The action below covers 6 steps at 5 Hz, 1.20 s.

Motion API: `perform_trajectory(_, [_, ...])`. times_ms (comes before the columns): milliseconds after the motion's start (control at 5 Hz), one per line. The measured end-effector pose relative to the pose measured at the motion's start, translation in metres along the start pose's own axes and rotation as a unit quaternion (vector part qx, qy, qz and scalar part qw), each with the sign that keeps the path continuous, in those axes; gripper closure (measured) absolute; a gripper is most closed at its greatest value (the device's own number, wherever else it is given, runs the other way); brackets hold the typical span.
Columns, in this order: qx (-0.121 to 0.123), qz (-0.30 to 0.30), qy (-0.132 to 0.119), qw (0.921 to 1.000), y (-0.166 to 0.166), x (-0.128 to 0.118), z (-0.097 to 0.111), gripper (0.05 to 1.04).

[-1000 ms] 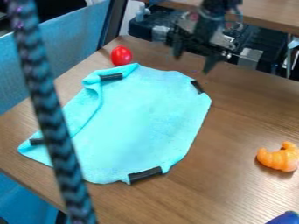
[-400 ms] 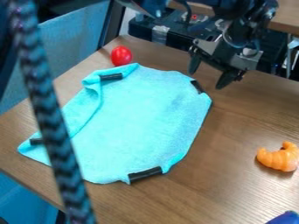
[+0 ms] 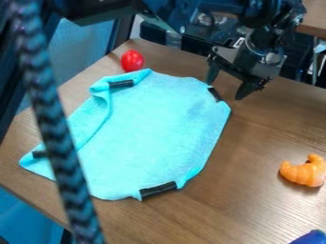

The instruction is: Fold the cloth from left to right

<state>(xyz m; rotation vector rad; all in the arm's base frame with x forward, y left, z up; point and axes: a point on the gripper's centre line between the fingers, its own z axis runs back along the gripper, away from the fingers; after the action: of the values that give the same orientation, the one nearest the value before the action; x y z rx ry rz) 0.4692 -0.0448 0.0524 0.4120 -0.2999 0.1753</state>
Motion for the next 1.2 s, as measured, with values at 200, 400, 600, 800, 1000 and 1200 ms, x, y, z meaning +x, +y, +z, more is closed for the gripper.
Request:
perform_trajectory(200, [-0.001, 0.003, 0.020, 0.9998, -0.004, -0.003, -0.009, 0.083])
perform_trajectory(400, [-0.001, 0.007, 0.026, 0.9996, -0.003, -0.002, -0.016, 0.083])
perform_trajectory(600, [0.004, 0.013, 0.040, 0.9991, -0.003, -0.005, -0.018, 0.083])
perform_trajectory(800, [0.011, 0.022, 0.048, 0.9985, 0.000, -0.007, -0.018, 0.083])
perform_trajectory(1000, [0.019, 0.042, 0.063, 0.9969, 0.009, -0.008, -0.019, 0.083])
perform_trajectory(1200, [0.019, 0.056, 0.077, 0.9953, 0.011, -0.011, -0.020, 0.124])
